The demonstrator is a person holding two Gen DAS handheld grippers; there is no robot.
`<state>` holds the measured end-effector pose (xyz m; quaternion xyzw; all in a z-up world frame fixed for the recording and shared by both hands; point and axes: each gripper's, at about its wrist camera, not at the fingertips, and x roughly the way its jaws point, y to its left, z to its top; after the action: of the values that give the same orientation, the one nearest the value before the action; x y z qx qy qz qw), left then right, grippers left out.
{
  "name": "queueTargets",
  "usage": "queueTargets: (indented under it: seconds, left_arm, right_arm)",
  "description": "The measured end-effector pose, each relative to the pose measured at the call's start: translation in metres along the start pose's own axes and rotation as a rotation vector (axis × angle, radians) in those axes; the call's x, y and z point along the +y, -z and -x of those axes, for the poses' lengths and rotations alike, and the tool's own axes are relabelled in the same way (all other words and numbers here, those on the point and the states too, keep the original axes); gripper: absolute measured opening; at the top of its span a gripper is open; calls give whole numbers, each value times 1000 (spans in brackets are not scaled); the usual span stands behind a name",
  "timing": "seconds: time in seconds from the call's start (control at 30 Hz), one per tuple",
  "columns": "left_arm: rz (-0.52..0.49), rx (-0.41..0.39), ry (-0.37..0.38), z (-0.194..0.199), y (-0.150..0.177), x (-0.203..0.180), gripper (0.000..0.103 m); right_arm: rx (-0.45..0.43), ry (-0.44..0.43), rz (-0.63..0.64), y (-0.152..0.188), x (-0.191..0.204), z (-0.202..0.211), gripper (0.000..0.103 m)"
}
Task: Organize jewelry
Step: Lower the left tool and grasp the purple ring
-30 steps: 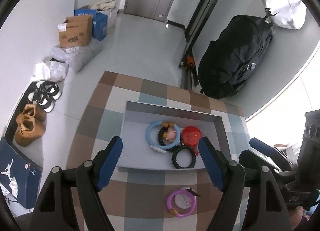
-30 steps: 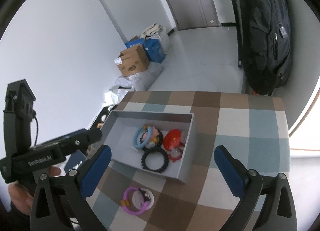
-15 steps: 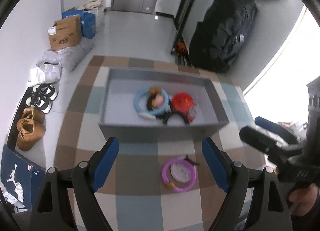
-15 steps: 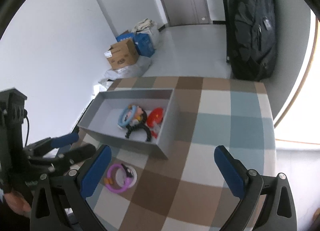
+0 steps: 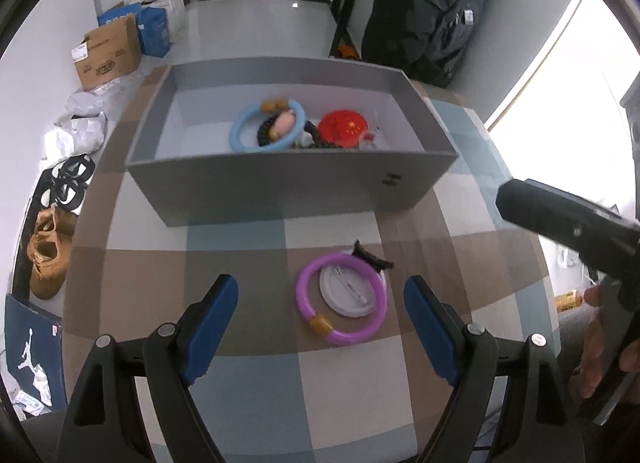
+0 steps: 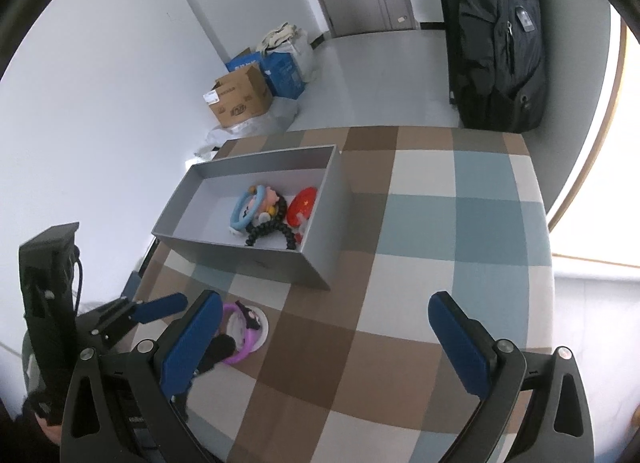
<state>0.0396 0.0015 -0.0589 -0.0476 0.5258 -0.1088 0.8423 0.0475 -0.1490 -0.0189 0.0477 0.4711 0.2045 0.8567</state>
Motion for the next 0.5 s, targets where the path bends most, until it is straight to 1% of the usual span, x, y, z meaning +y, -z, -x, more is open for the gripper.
queueTargets:
  seconds: [0.1, 0.13, 0.2, 0.33, 0.43, 0.47, 0.5]
  left_arm:
    - [-68, 51, -8, -9, 5, -11, 82]
    - [-85, 55, -27, -11, 5, -13, 82]
    - [-139, 44, -90, -14, 8, -22, 82]
    - [-145, 27, -98, -11, 7, -24, 82]
    - [-137, 31, -100, -11, 8, -22, 82]
    - [-135, 32, -104, -12, 8, -21, 80]
    - [-134, 30, -97, -13, 8, -19, 76]
  right_arm:
    - [7, 4, 2, 1, 0, -1, 103]
    - [13, 5, 2, 1, 0, -2, 103]
    - [18, 1, 2, 2, 0, -2, 103]
    - [21, 1, -15, 3, -5, -2, 103]
    - [31, 1, -41, 4, -10, -2, 103]
    - [37, -3, -51, 4, -12, -3, 103]
    - [41, -7, -58, 4, -14, -3, 103]
